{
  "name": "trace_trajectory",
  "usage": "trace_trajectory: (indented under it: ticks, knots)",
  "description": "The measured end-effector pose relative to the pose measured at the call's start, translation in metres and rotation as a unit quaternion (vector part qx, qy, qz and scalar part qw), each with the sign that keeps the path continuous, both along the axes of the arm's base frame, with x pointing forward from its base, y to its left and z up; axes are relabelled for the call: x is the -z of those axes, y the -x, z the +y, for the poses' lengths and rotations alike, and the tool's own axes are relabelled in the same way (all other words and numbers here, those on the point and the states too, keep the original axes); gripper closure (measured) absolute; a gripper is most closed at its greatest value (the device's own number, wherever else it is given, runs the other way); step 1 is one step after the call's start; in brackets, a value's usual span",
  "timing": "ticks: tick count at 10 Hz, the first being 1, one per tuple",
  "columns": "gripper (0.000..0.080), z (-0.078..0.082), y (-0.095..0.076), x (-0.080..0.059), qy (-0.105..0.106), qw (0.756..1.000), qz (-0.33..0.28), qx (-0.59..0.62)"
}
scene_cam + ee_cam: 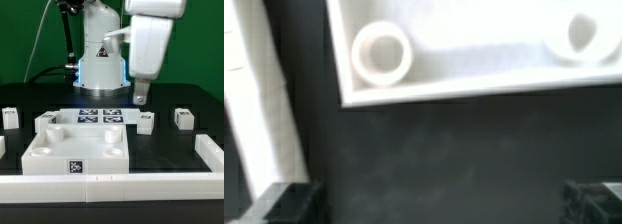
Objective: Assemble one leg
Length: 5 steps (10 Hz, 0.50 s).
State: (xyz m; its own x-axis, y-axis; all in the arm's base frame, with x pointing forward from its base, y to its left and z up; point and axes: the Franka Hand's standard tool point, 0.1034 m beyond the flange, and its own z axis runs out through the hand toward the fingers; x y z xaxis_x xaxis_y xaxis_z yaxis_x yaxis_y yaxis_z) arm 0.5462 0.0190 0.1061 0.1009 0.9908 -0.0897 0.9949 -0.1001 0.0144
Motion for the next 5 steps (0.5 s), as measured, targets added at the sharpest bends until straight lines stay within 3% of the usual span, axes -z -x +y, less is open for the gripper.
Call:
trace_trajectory:
  ticks: [5]
  knots:
    - [0.015,-0.0008,-0.0004,0.0002,0.001,1.0,-0.002,0.018]
